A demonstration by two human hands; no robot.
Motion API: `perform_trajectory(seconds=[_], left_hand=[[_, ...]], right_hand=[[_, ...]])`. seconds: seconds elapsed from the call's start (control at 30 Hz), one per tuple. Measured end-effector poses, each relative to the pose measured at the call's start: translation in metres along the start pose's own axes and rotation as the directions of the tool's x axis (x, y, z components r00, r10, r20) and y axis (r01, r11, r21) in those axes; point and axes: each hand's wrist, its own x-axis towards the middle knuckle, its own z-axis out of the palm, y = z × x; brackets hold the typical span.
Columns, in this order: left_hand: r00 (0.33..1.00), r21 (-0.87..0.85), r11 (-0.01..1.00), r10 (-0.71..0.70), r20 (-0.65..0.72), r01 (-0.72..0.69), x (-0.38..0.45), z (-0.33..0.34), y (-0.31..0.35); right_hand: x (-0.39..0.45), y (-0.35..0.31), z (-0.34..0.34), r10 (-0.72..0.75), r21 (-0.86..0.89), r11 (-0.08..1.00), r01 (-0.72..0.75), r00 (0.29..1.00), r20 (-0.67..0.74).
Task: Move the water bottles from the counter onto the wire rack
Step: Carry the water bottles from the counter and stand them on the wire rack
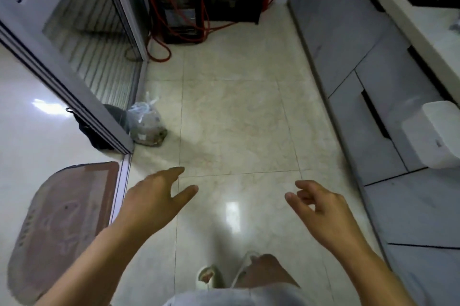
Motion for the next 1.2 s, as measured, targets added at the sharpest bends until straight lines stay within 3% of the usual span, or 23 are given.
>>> perform_trajectory(seconds=[0.2, 0.43, 0.53, 0.7, 0.9, 1.03, 1.2], left_hand=[[0.991, -0.012, 0.996, 0.088, 0.098, -0.087, 0.150, 0.002, 0.052], [0.990, 0.092, 0.993, 0.066, 0.121, -0.077, 0.330, -0.061, 0.109], [0.996, 0.077, 0.994, 0.074, 0.055, -0.078, 0.404, -0.098, 0.124], [1.000, -0.043, 0.999, 0.003, -0.005, -0.003, 0.507, -0.139, 0.115], [0.997, -0.005, 0.997, -0.072, -0.042, 0.072, 0.664, -0.194, 0.079], [1.000, 0.039, 0.999, -0.012, -0.001, 0.012, 0.777, -0.252, 0.083], [0.989, 0.083, 0.988, 0.122, 0.086, -0.129, 0.912, -0.301, 0.134]], right_hand=[[0.131, -0.005, -0.012, 0.129, 0.049, 0.990, -0.130, 0.991, 0.018], [0.326, -0.062, -0.063, 0.079, 0.075, 0.994, -0.084, 0.995, 0.064], [0.400, -0.100, -0.087, 0.024, 0.070, 0.997, -0.028, 0.998, 0.065], [0.513, -0.159, -0.108, -0.022, 0.067, 0.998, 0.019, 0.999, 0.049], [0.667, -0.226, -0.119, -0.001, 0.056, 0.998, 0.001, 1.000, -0.006], [0.760, -0.279, -0.145, 0.041, 0.042, 0.998, -0.041, 0.999, -0.004], [0.857, -0.315, -0.197, 0.083, 0.078, 0.994, -0.075, 0.991, -0.102]])
